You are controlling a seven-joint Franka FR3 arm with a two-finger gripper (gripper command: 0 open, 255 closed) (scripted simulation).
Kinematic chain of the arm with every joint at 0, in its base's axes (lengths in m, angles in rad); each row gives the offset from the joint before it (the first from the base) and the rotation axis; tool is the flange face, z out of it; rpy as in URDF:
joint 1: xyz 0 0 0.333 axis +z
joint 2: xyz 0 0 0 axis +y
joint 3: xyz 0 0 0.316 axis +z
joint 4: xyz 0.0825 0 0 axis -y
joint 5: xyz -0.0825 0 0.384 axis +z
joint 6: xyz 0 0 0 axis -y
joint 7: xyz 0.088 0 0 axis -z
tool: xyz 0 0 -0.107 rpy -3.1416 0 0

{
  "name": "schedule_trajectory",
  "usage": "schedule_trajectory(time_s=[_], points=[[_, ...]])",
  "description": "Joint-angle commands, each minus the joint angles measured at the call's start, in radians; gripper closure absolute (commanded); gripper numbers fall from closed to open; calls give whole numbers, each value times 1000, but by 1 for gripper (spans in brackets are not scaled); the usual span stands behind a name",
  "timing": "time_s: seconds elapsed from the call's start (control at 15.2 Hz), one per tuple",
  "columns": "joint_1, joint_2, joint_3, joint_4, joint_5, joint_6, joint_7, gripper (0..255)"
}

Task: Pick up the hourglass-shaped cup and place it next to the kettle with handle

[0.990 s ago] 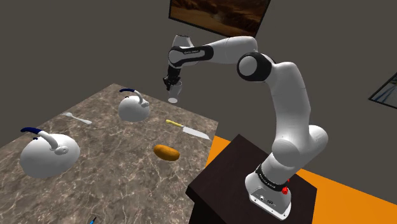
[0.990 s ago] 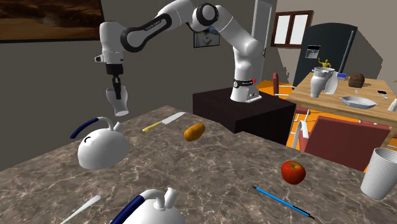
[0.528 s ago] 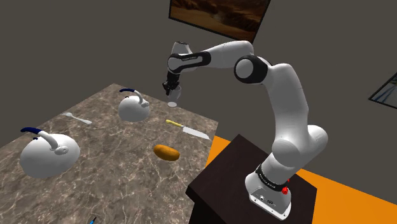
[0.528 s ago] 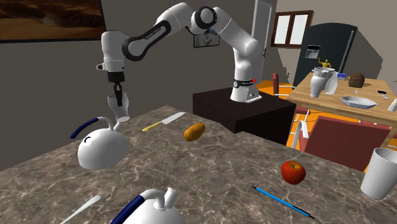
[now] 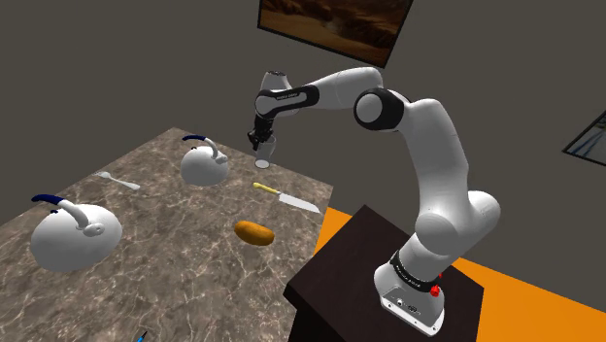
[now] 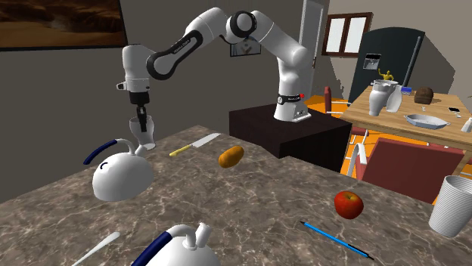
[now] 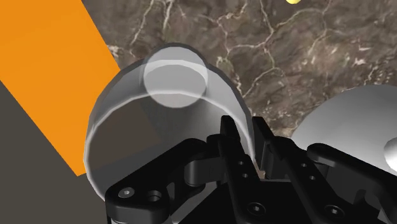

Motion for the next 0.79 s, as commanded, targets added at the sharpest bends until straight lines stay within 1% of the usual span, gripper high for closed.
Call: schedule_trajectory(time_s=[0.0, 0.2, 0.26, 0.59, 0.73], points=[[0, 0, 0, 0, 0, 1, 0, 255], [0, 0, 0, 0, 0, 1, 0, 255], [0, 1, 0, 1, 0, 1, 0, 0], [0, 0, 0, 0, 0, 1, 0, 0], [-9, -46, 7, -12, 7, -33, -3, 0]])
